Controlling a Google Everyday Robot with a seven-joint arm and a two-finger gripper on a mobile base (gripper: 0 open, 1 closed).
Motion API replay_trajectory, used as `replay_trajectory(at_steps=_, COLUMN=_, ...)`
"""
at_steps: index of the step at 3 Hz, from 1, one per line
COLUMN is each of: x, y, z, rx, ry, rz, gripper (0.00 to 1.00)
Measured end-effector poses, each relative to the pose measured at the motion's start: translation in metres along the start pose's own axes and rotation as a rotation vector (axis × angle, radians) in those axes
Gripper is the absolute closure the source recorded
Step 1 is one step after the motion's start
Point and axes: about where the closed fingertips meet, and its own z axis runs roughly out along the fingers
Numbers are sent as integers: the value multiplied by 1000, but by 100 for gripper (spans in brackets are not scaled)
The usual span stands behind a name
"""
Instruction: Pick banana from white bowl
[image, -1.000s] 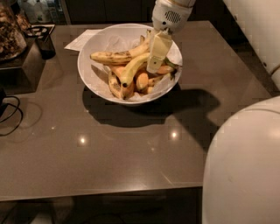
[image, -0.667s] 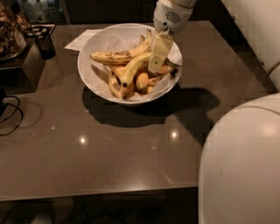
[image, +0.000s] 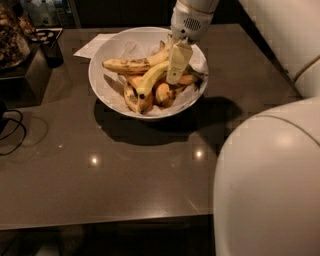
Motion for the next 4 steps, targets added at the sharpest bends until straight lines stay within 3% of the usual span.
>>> replay_trajectory(at_steps=1, x=-1, y=-1, z=7, rx=-17, ry=5, rz=1, gripper=37)
replay_trajectory(at_steps=4, x=-1, y=-1, z=8, rx=-17, ry=5, rz=1, gripper=99)
